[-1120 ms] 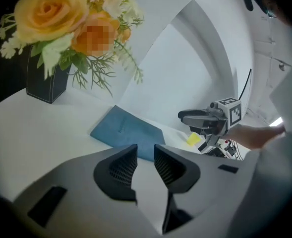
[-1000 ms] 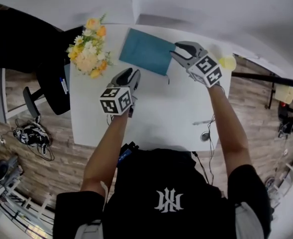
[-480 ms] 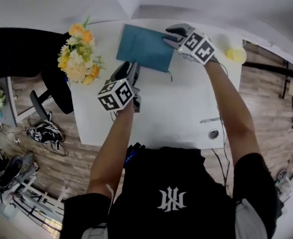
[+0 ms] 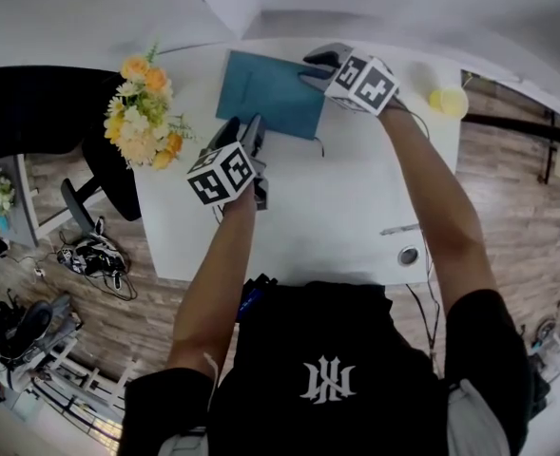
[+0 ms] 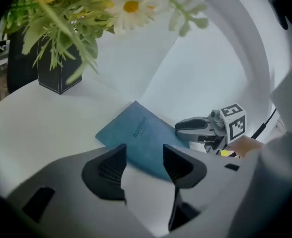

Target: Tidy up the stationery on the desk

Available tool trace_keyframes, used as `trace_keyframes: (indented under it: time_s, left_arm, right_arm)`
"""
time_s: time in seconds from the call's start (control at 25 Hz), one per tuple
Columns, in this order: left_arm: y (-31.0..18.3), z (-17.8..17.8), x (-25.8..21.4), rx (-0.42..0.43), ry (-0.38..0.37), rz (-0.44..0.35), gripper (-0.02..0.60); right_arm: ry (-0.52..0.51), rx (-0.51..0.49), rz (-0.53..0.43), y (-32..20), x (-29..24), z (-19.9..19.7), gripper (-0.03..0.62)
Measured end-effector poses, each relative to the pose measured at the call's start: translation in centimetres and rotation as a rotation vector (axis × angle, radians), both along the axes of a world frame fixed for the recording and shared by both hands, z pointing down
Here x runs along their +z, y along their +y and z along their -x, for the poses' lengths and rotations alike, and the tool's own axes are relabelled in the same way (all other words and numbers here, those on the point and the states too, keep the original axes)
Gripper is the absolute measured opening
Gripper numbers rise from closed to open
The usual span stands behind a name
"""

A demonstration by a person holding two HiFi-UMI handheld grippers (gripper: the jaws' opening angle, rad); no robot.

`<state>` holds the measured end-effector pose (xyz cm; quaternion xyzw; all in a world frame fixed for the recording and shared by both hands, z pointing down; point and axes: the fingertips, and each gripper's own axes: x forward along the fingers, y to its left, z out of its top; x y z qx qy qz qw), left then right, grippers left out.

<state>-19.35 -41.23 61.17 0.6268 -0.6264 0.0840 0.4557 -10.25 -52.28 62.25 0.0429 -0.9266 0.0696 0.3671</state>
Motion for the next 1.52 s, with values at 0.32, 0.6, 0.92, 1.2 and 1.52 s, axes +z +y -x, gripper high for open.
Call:
trace_keyframes:
  time_s: [0.32, 0.6, 0.92, 1.2, 1.52]
  left_arm:
    - [0.0, 0.0, 0.3, 0.02, -0.053, 0.01, 0.213]
    - [-0.1, -0.6, 0.4, 0.102, -0.111, 0.024, 0.212]
    - [0.4, -1.6, 0.9, 0.235, -0.214, 0.024, 0.199]
    - [1.2, -2.1, 0.9, 0.264, -0.176, 0.042, 0.199]
    - [2.7, -3.1, 1.1, 0.367, -0.162, 0.049, 0.187]
  right_arm:
    - [0.014, 0.012, -0.013, 0.4, -0.1, -0.1, 0.115]
    - [0.037, 0.042, 0.014, 2.2, 0.2, -2.0, 0.109]
    - [0.032, 0.112, 0.042, 5.9, 0.5, -4.4, 0.108]
    - [0.066, 0.153, 0.088, 9.9, 0.8, -6.1, 0.109]
    - [0.067, 0.234, 0.116, 14.3, 1.1, -7.6, 0.108]
